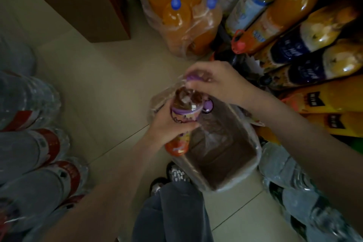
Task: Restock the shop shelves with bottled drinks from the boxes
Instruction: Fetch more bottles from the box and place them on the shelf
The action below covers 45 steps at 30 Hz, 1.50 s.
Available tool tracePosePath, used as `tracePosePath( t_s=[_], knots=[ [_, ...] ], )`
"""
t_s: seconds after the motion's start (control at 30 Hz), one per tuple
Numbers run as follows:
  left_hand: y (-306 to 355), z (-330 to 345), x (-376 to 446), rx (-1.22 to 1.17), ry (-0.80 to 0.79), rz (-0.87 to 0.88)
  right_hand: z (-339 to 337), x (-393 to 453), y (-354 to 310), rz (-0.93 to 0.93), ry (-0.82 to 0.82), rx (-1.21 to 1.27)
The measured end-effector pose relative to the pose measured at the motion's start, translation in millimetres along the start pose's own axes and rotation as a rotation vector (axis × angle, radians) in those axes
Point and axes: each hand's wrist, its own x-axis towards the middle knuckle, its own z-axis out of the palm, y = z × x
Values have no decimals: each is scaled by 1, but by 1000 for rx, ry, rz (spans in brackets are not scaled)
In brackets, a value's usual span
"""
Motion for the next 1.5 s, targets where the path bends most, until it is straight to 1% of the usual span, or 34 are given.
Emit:
tracePosePath(
  t_s=[0.03, 0.07, 0.1, 0.13, 0.17, 0.23, 0.3, 0.4, 0.47, 0.5, 0.53, 0.63, 0.73, 0.8, 0.87, 0.97, 1.07, 1.13, 1.2, 1.23, 1.37, 1.43, 1.5],
  knots=[
    [1, -7, 1, -13, 41, -23, 4, 4, 8, 89, 50, 200],
    [1, -15, 1, -4, 67, -50, 11, 8, 24, 174, 104, 304],
    [-1, -22, 2, -9, 98, -78, 19, 13, 44, 244, 151, 271],
    [-3, -29, 2, -9, 126, -113, 30, 16, 69, 285, 175, 117],
    [-6, -34, 2, -30, 151, -160, 42, 17, 96, 321, 158, -68],
    [-11, -39, 2, -103, 172, -259, 70, 16, 140, 404, 39, -376],
    [-18, -41, 5, -117, 181, -319, 97, 16, 165, 423, -60, -548],
    [-33, -37, 13, -74, 150, -329, 119, 19, 171, 457, -38, -683],
    [-35, -34, 16, -34, 142, -328, 121, 20, 174, 460, -14, -726],
    [-33, -33, 15, -19, 139, -325, 120, 18, 174, 460, -27, -737],
    [-32, -32, 13, -1, 135, -321, 118, 14, 172, 459, -41, -729],
    [-15, -29, 1, 43, 164, -316, 97, -4, 156, 527, -10, -561],
    [26, -24, -19, 108, 131, -286, 44, -32, 108, 567, 80, -395],
    [71, -20, -37, 169, 74, -239, -2, -59, 69, 585, 177, -276],
    [124, -13, -59, 225, 23, -171, -49, -92, 24, 555, 280, -218],
    [216, 1, -104, 219, -25, -53, -123, -154, -65, 437, 432, -218],
    [310, 14, -161, 259, -100, 89, -203, -227, -172, 370, 557, -246],
    [372, 24, -205, 241, -134, 185, -250, -281, -242, 329, 648, -235],
    [421, 38, -251, 225, -179, 278, -281, -340, -303, 300, 814, -196],
    [442, 46, -274, 225, -205, 314, -291, -368, -327, 280, 922, -149],
    [510, 82, -350, 188, -334, 462, -310, -450, -399, 168, 1504, 249],
    [537, 103, -386, 169, -346, 566, -312, -476, -418, 162, 1723, 247],
    [554, 123, -418, 173, -396, 640, -306, -505, -425, 174, 1841, 264]
  ],
)
